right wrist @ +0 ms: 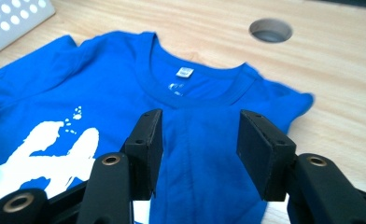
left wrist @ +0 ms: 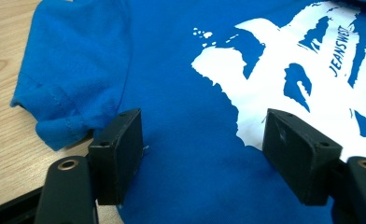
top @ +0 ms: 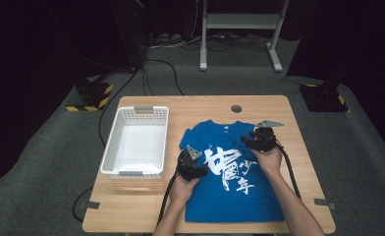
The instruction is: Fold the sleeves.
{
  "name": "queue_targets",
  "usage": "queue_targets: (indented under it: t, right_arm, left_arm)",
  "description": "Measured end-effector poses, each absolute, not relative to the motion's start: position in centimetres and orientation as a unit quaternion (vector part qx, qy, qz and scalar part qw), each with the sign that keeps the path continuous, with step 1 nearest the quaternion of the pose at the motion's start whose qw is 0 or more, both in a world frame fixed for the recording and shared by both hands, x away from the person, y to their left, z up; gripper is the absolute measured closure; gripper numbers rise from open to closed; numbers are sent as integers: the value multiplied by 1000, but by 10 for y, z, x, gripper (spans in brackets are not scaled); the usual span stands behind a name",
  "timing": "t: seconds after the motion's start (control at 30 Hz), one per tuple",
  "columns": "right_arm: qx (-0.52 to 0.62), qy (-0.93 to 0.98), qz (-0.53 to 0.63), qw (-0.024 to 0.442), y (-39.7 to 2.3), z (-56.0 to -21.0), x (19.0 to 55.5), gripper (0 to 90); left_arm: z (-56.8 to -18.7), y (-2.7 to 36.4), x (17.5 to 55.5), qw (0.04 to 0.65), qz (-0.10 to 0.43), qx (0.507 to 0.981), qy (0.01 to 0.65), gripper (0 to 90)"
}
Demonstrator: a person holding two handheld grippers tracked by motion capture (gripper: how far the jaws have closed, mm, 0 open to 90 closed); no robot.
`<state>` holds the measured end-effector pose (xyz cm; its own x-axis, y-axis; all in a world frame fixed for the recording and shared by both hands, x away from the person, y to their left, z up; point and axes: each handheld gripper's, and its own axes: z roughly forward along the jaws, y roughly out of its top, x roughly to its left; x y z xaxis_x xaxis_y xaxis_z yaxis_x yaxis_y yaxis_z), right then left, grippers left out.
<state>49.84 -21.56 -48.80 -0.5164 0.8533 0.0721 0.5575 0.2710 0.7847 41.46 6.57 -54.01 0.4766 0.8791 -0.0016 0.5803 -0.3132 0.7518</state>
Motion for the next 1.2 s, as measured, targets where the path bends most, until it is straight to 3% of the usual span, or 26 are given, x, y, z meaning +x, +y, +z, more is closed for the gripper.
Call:
queue_targets:
  t: [1.2]
  right_arm:
    - [456, 748, 434, 210, -244, -462, 473, 512]
  left_arm:
    - [-540, 66, 415, 355, 210, 782, 467, 289]
